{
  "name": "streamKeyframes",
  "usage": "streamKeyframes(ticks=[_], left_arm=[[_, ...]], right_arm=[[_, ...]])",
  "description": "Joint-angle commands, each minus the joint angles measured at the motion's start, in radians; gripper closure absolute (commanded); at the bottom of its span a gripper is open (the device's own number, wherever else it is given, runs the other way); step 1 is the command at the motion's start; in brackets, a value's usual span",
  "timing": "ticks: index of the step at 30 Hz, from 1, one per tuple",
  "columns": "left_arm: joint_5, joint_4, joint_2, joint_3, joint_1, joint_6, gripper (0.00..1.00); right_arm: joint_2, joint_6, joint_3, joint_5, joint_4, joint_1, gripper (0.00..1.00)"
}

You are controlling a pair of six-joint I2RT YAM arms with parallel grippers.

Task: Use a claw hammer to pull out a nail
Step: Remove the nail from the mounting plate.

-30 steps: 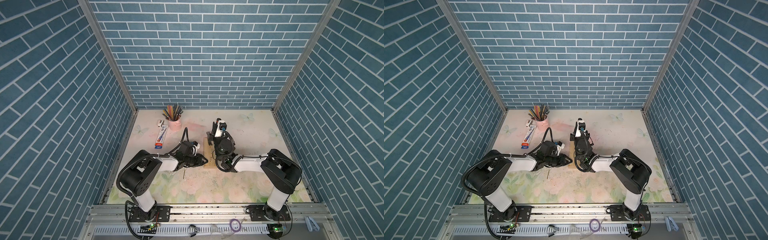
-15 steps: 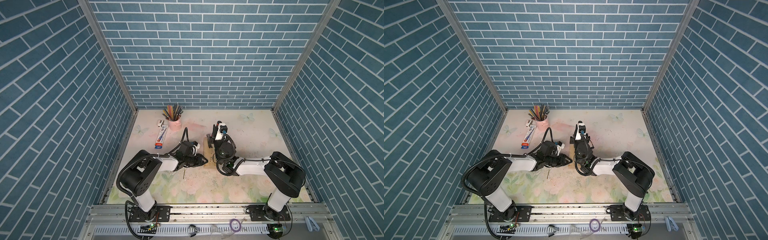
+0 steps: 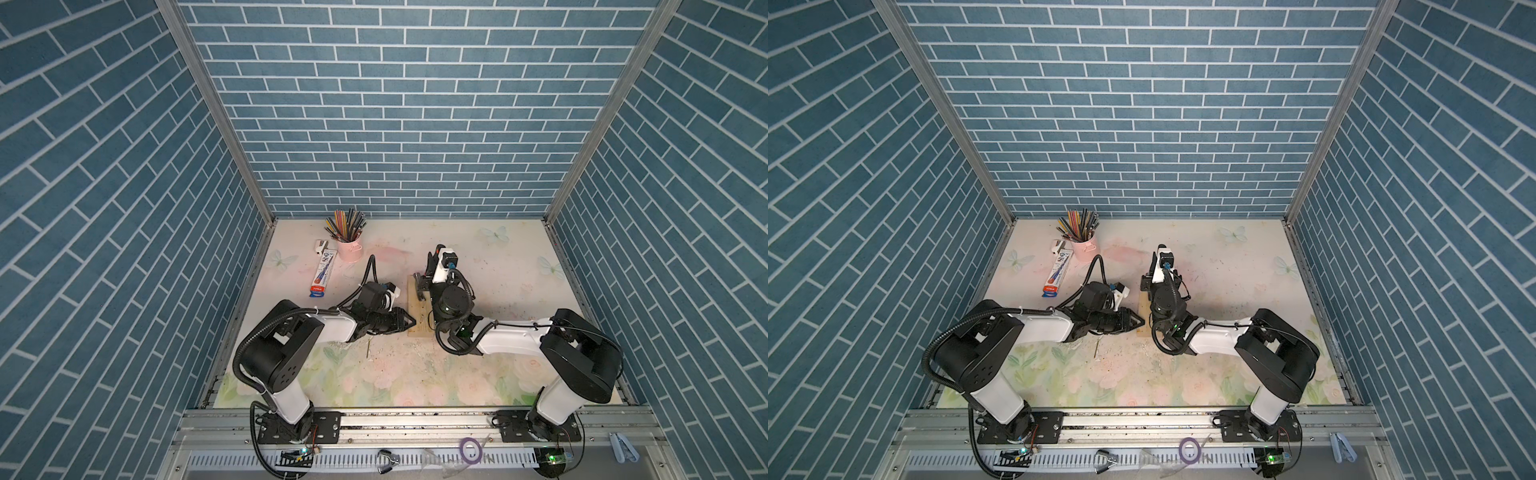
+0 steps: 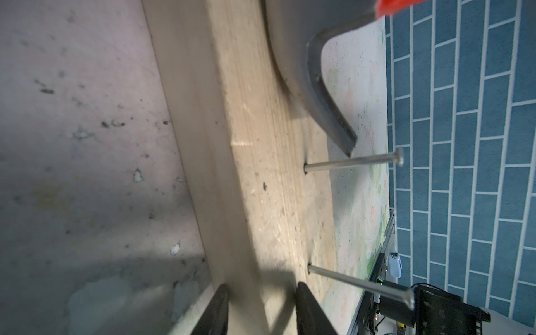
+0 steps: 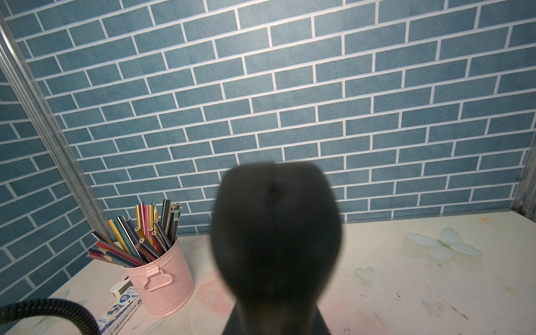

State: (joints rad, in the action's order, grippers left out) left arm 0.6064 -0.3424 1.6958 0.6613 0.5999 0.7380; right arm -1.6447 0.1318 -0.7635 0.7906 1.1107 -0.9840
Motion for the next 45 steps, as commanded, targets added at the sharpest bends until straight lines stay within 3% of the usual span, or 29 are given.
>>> streamKeyframes(ticks=[1, 10, 22, 45], left_arm=[[-0.034, 0.05, 0.034, -0.017, -0.002, -0.003, 0.61], [-0.034, 0.057, 0.039, -0.018, -0.002, -0.008, 0.61], [-0.039, 0.06, 0.044, -0.017, -0.003, -0.008, 0.61], [-0.056, 0.071, 0.047, -0.015, -0.003, -0.006, 0.61]], right_arm=[[0.012, 0.067, 0.036, 0.01, -0.172, -0.019, 1.0], [0.052, 0.099, 0.027, 0.017, -0.286, -0.027, 1.0], [0.042, 0.206, -0.109, 0.059, -0.614, -0.03, 1.0], [0.09, 0.215, -0.126, 0.091, -0.731, -0.058, 1.0]])
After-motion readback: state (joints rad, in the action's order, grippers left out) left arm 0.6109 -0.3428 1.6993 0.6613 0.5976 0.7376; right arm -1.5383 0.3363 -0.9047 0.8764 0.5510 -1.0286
